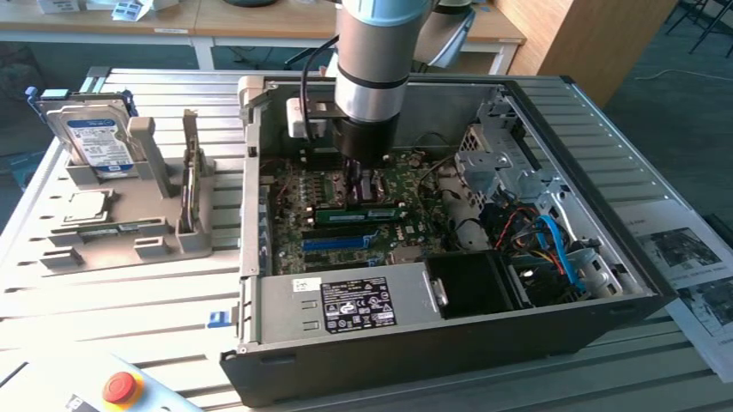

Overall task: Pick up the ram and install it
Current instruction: 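Press down the ram until it locks into place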

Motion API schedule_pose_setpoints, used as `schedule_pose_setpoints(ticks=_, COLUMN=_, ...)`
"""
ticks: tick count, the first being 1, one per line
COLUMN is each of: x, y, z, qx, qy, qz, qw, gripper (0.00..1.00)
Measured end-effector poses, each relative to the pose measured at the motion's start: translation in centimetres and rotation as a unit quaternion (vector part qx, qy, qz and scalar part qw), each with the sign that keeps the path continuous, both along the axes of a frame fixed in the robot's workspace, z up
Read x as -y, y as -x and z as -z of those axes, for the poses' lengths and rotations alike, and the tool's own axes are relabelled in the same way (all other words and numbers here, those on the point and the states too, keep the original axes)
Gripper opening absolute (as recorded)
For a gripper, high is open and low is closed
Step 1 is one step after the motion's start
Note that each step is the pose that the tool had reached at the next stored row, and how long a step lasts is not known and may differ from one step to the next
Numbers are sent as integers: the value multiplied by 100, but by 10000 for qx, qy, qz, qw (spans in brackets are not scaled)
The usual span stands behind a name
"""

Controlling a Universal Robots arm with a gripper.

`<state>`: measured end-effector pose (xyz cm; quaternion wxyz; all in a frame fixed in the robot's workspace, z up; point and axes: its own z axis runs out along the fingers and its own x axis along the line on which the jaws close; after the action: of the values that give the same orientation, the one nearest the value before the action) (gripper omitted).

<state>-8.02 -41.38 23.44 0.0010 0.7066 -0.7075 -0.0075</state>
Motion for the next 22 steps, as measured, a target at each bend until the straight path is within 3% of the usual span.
schedule_pose_setpoints(ticks=22, x=0, y=0, z=61, qx=0, qy=0, qz=0, qw=10000, gripper=11)
